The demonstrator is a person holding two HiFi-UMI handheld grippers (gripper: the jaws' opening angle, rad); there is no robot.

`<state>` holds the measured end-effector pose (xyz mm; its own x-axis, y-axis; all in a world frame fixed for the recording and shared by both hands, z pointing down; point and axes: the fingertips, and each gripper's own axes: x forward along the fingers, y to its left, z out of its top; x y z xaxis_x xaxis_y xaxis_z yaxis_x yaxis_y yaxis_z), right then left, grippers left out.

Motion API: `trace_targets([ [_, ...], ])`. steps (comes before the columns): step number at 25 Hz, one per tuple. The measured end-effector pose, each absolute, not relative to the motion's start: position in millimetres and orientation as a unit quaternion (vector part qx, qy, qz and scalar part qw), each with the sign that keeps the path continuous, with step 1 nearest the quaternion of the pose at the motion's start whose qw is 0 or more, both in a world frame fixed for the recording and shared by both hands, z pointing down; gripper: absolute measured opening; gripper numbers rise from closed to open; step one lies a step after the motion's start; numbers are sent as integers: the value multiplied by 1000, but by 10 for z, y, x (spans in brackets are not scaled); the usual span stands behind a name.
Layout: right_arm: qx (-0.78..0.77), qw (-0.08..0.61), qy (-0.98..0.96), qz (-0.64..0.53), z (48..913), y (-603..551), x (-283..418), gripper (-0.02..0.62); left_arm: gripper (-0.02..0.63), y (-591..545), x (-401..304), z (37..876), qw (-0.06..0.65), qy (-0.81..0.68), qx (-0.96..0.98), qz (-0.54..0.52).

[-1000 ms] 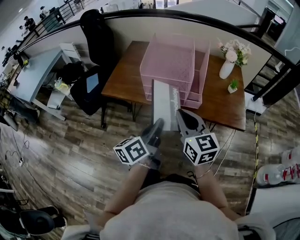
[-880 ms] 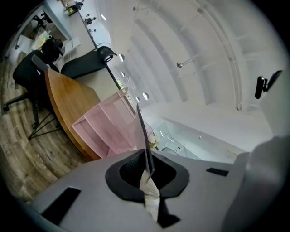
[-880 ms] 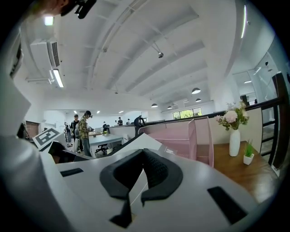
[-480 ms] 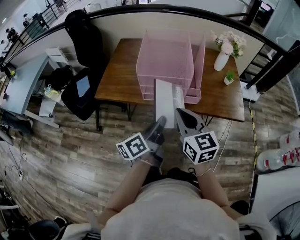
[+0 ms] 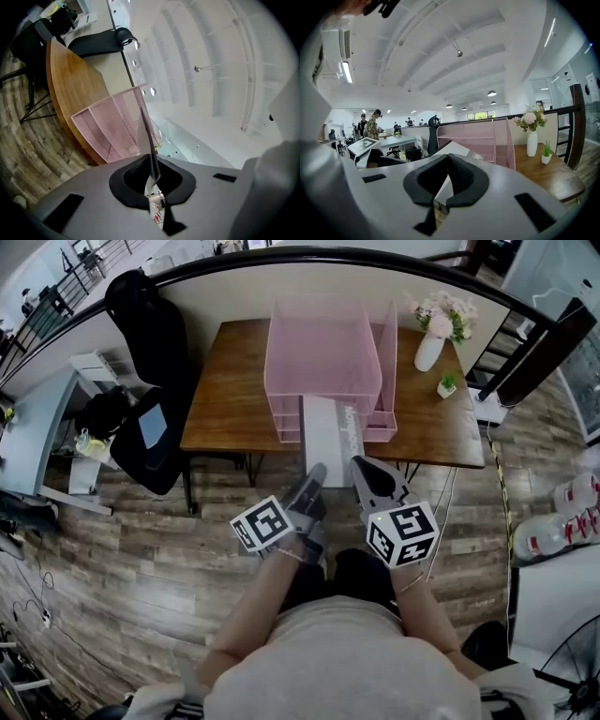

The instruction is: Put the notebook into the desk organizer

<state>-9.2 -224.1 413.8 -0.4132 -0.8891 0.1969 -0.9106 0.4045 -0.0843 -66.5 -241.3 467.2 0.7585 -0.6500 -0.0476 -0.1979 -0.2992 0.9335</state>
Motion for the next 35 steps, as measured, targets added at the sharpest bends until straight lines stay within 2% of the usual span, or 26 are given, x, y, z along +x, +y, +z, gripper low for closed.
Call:
trace_targets([
  [18,514,86,-846,109,4314,-2557,-94,12,9,-2902,-612,4792,541,-309,751,-218],
  [25,510,88,-847,118,4362,-2727,-13,12,43,-3088,-577,4811,543,-309,751,-214],
  [35,515,88,-843,130,4458,-2795,112,12,49,-3250,-560,4985,558,-325,739,-190],
])
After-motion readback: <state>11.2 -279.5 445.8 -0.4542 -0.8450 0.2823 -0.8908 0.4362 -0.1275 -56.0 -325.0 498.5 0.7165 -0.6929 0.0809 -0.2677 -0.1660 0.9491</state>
